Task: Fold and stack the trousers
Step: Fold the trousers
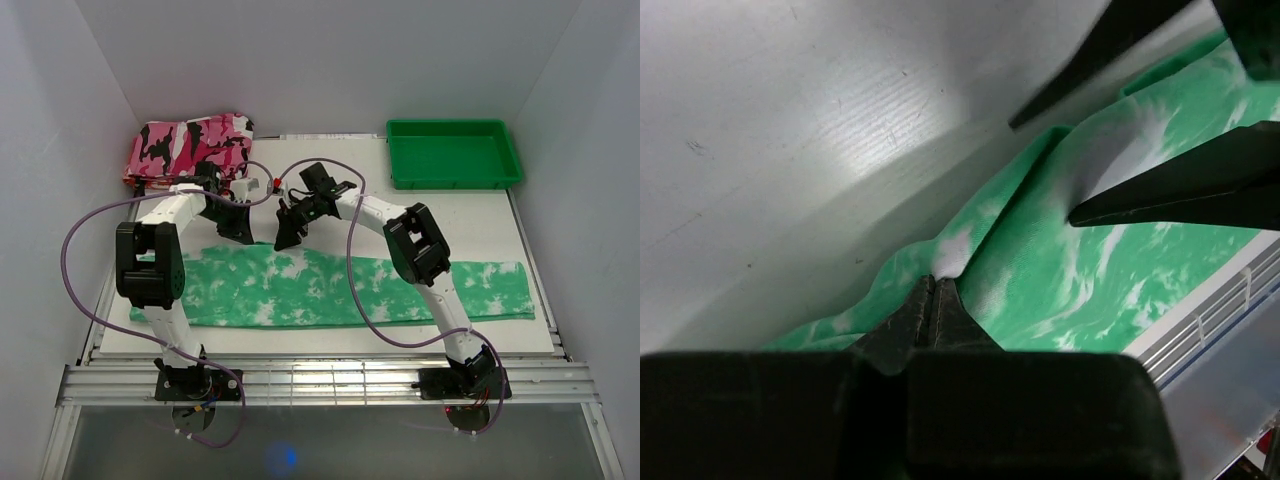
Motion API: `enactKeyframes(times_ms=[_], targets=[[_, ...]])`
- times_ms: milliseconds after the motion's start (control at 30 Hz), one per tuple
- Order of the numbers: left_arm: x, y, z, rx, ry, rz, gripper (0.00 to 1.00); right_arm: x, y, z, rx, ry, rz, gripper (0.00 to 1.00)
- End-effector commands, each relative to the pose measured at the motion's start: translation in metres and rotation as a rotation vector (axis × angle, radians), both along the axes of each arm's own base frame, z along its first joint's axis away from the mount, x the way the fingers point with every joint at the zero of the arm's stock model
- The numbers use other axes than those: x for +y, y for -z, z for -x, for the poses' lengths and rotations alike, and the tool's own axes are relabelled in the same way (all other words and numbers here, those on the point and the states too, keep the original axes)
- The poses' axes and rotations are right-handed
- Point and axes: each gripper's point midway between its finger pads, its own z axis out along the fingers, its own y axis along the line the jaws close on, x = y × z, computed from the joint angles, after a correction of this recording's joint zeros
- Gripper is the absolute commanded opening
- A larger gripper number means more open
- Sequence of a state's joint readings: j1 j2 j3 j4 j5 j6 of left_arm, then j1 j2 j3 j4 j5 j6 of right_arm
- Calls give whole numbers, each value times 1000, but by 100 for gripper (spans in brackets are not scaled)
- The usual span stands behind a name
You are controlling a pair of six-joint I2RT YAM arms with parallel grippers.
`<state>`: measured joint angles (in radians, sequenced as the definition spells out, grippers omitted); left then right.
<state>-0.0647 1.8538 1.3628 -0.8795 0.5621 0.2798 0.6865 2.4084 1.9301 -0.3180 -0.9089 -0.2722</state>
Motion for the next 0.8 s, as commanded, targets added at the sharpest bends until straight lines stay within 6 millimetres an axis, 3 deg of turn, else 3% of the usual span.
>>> enactKeyframes(times_ms=[0, 167, 300, 333, 433, 533, 567, 600, 633, 733, 767], targets=[[-12, -23, -9, -50, -24, 58, 0, 11, -22, 10, -12, -68, -72, 49], [-6, -15, -22, -46, -55, 15, 0, 3, -37, 24, -37, -96, -89, 32], [-4, -9, -28, -38, -70, 5, 0, -1, -37, 33, -44, -111, -78, 20], [-3, -7, -29, -38, -74, -6, 0, -2, -37, 34, -42, -108, -72, 20], [-2, -4, -32, -32, -73, -11, 0, -3, -36, 35, -30, -102, -52, 31], [-1, 2, -31, -20, -73, -20, 0, -6, -32, 29, -67, -67, -21, 32], [1, 5, -30, -12, -73, -35, 0, -7, -30, 23, -89, -41, -1, 46], [1, 8, -28, -4, -69, -37, 0, -7, -28, 22, -96, -33, 9, 47], [2, 9, -27, -1, -67, -38, 0, -8, -28, 19, -106, -29, 16, 47], [3, 10, -26, 2, -66, -41, 0, -10, -26, 17, -137, -31, 22, 27], [3, 11, -26, 3, -67, -45, 0, -10, -26, 17, -140, -30, 23, 26]])
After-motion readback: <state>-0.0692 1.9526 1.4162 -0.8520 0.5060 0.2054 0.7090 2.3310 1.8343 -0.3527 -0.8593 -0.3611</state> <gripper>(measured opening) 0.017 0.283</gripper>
